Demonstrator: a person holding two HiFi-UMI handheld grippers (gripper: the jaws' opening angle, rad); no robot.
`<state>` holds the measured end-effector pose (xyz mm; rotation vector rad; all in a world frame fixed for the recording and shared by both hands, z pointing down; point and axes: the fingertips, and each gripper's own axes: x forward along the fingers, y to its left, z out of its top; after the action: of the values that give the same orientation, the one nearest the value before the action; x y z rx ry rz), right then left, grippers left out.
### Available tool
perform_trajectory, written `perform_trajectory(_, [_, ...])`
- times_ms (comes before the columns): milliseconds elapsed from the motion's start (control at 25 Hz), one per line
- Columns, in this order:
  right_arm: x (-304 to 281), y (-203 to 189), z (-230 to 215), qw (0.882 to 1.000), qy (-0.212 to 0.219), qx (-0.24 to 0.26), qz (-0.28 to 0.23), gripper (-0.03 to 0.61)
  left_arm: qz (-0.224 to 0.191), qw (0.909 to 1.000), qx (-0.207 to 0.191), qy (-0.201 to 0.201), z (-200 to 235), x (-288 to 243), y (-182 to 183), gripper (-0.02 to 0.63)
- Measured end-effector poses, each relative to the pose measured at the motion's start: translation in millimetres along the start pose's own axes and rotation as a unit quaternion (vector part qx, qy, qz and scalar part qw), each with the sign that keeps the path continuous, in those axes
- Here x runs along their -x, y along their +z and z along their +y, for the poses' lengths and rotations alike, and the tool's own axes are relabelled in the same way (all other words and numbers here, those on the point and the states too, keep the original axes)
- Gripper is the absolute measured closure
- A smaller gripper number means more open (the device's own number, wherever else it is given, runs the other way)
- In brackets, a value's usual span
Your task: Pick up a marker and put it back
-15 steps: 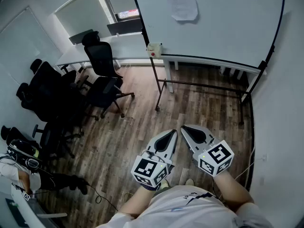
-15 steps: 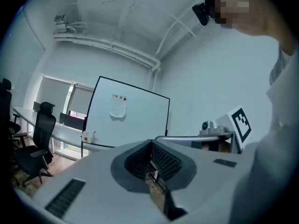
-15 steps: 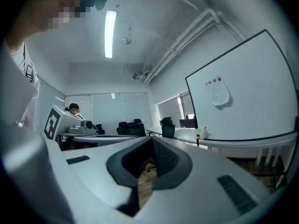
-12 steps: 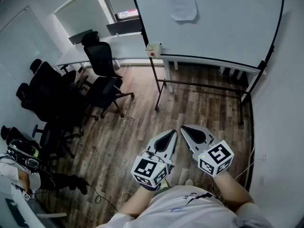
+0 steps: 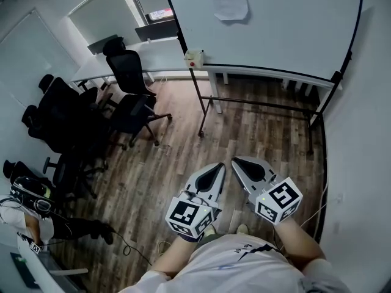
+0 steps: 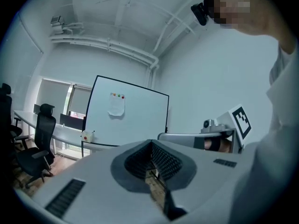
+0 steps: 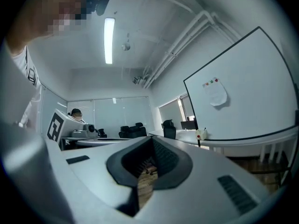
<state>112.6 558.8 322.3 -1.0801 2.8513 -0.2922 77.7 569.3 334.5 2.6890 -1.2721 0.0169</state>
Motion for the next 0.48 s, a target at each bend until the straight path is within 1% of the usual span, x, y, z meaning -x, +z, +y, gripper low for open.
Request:
perform_trajectory(240, [15.4,3.5,-18.7,1.0,0.004,-0.01,-0.004,0.565,0.007,0.9997,0.005,0.025,-3.9,-8.4,-3.9,0.601])
perform_trajectory(360, [16.3,-2.4,-26.6,1.0,0.006,-0.019,0.0,0.565,0.015,0.9995,0.005,0.029,-7.1,-12.4,-12.0,0.601])
perform_trajectory(480, [10.6,-4.2,-30.2,1.0,0.008,-0.021,0.003,0.565,0.02,0.9993,0.006,0.031,-0.9,-17.5,-16.2,0.601])
